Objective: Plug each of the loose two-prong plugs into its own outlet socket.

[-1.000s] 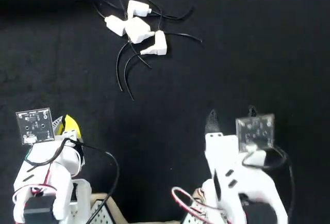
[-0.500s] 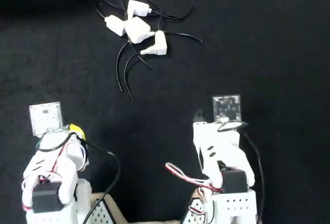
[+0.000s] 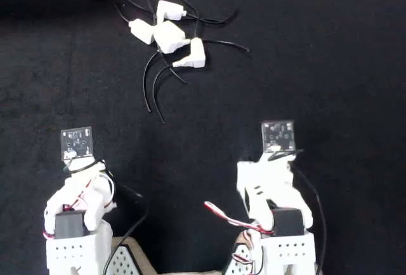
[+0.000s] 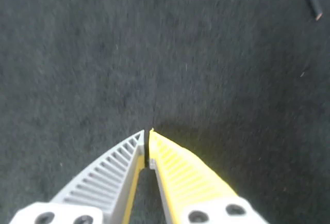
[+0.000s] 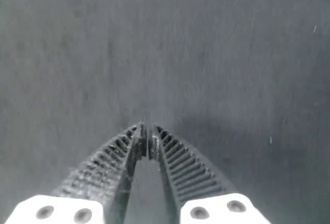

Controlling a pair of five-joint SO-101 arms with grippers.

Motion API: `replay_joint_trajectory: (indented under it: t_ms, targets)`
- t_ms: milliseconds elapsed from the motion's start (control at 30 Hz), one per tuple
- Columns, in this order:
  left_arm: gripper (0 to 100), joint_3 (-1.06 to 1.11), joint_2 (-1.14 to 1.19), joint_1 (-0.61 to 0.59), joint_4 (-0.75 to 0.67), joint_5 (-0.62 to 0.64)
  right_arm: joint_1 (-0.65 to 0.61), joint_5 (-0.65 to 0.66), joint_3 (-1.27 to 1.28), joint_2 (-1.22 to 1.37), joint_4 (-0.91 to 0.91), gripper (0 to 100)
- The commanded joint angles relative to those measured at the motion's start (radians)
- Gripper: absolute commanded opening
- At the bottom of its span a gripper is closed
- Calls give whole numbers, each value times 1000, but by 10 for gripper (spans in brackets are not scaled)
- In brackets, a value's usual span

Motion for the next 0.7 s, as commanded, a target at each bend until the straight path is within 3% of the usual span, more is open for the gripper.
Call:
replay_joint_trajectory:
  t_ms: [0,233,667]
  targets:
    - [29,16,-5,5,-20,3,-9,72,-1,-74,64,11]
    - [29,44,2,-8,-15,3,-5,261,-1,-76,160,12]
    - [30,44,2,-282,-12,3,-6,265,-1,-76,160,12]
